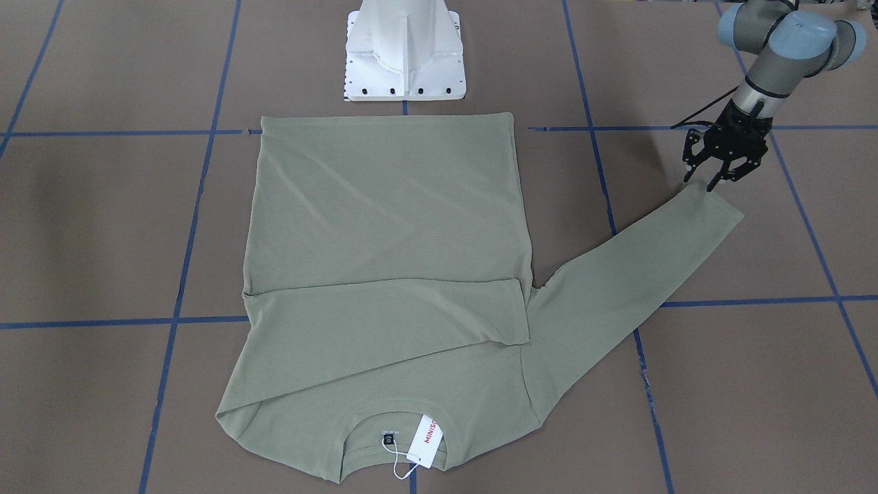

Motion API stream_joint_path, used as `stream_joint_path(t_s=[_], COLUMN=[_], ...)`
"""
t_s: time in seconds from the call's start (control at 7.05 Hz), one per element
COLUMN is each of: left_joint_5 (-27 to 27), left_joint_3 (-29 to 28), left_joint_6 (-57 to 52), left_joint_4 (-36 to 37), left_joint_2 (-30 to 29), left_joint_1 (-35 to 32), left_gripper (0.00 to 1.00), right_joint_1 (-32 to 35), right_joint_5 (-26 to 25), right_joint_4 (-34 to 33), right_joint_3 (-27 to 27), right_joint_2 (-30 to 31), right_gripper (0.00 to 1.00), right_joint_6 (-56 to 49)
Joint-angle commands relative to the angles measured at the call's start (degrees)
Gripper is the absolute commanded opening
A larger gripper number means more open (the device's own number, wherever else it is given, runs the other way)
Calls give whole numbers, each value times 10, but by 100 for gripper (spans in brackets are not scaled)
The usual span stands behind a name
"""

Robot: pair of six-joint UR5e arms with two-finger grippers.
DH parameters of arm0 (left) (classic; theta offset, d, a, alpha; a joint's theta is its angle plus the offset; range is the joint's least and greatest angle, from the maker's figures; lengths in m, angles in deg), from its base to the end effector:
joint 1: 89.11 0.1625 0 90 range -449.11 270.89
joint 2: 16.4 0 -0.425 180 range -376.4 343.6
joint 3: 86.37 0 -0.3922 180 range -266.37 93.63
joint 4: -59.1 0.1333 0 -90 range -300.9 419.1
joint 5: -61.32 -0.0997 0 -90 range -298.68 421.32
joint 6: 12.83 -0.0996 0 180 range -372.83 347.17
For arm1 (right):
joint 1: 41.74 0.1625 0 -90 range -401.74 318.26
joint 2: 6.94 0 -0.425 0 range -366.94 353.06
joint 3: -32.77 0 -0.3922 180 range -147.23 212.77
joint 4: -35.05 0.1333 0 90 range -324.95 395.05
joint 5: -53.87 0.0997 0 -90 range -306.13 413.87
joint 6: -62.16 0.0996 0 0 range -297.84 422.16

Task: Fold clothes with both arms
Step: 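Withdraw the right arm while the left gripper grasps the other sleeve cuff, then fold the held sleeve with the left gripper across the shirt body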

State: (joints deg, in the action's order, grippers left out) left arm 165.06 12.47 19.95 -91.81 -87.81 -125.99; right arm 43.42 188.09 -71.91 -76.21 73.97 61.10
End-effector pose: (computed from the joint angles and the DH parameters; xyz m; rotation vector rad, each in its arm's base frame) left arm 0.2453 -0.3211 0.6148 0.5021 0.7754 0.4367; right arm 0.0193 -0.5283 0.4484 0.1589 -0.7758 -0.1724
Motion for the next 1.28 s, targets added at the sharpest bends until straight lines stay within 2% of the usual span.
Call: stream_joint_path(t_s=[0.0, 0.28, 0.43, 0.57, 0.71, 0.85, 1.13], left_joint_5=[0, 7, 8, 9, 31, 48, 46], left_joint_3=[0, 14, 41, 47, 44, 45, 48], left_joint_6=[0, -3, -3, -1, 0, 3, 35], left_joint_4=[-2, -18, -18, -19, -3, 60, 252], left_joint_2=[0, -3, -7, -59, -109, -174, -344], left_joint_1=[1, -9, -21, -102, -151, -183, -196], left_gripper=[0, 0, 0, 0, 0, 0, 0], right_joint_1=[0, 0, 0, 0, 1, 2, 2], right_joint_5=[1, 0, 0, -2, -2, -2, -5], right_joint_4=[1, 0, 1, 20, 57, 71, 72], right_joint_3=[0, 1, 2, 1, 2, 3, 5], right_joint_2=[0, 3, 16, 34, 55, 61, 62], right_gripper=[100, 100, 100, 100, 100, 100, 100], right_joint_6=[0, -3, -8, -9, -4, 0, 2])
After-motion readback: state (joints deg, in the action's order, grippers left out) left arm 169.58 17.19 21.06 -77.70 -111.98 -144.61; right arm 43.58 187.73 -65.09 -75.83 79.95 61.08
